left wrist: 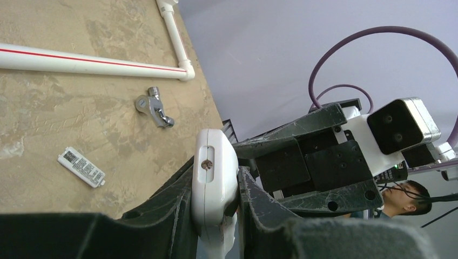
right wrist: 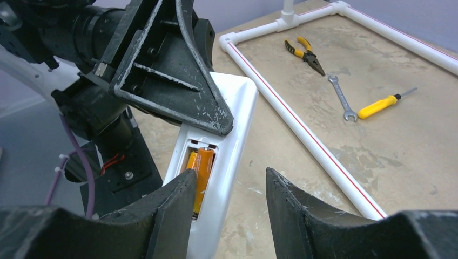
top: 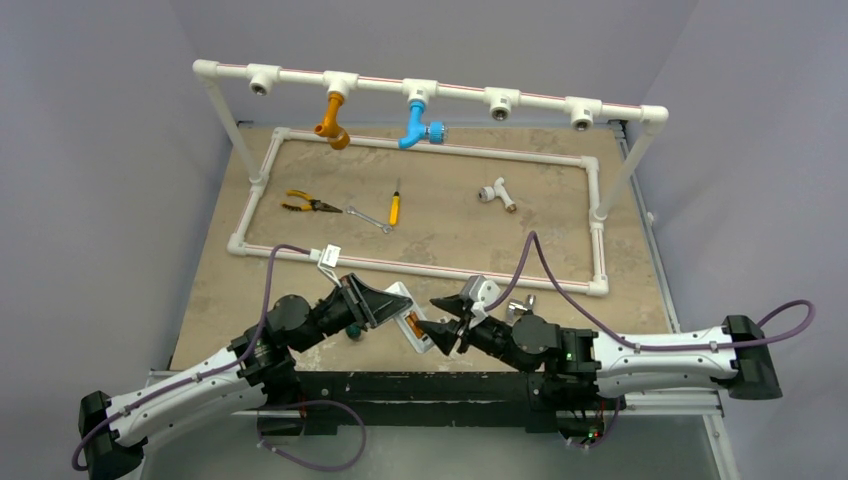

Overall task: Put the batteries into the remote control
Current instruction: Load the battery into the remote control.

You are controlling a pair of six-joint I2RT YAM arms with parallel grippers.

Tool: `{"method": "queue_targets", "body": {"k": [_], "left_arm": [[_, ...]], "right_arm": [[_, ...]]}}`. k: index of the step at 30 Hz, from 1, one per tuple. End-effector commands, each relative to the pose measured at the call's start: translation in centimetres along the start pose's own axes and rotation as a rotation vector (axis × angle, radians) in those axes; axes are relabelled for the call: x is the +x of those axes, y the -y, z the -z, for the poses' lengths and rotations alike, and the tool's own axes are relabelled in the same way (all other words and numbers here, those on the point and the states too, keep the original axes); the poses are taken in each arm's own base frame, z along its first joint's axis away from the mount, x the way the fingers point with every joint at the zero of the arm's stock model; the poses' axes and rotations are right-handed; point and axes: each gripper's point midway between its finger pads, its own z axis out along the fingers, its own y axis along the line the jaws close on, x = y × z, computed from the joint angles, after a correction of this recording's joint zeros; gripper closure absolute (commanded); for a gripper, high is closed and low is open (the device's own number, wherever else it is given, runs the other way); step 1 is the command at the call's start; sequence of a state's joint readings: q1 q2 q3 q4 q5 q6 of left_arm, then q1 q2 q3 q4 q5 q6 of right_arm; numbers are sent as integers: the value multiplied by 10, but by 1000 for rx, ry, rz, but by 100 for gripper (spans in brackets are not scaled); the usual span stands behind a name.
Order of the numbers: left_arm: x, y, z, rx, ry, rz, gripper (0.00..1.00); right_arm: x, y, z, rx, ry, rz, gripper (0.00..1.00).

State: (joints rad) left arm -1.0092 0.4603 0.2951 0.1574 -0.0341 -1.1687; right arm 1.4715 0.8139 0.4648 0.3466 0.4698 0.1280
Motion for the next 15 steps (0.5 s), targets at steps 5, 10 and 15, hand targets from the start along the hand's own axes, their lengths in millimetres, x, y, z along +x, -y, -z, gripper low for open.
{"method": "queue_targets", "body": {"k": [5,10,15], "left_arm": [[1,27,5,104,-28,6,100],[8,23,7,107,-53,4,100],[19,27,5,134,-121,-19,100]], "right_arm": [[-39,4,13,-18,31,106,53],[-49,16,28,-12,-10,246,62],[-58,12,37,-91,26,376,72]]}}
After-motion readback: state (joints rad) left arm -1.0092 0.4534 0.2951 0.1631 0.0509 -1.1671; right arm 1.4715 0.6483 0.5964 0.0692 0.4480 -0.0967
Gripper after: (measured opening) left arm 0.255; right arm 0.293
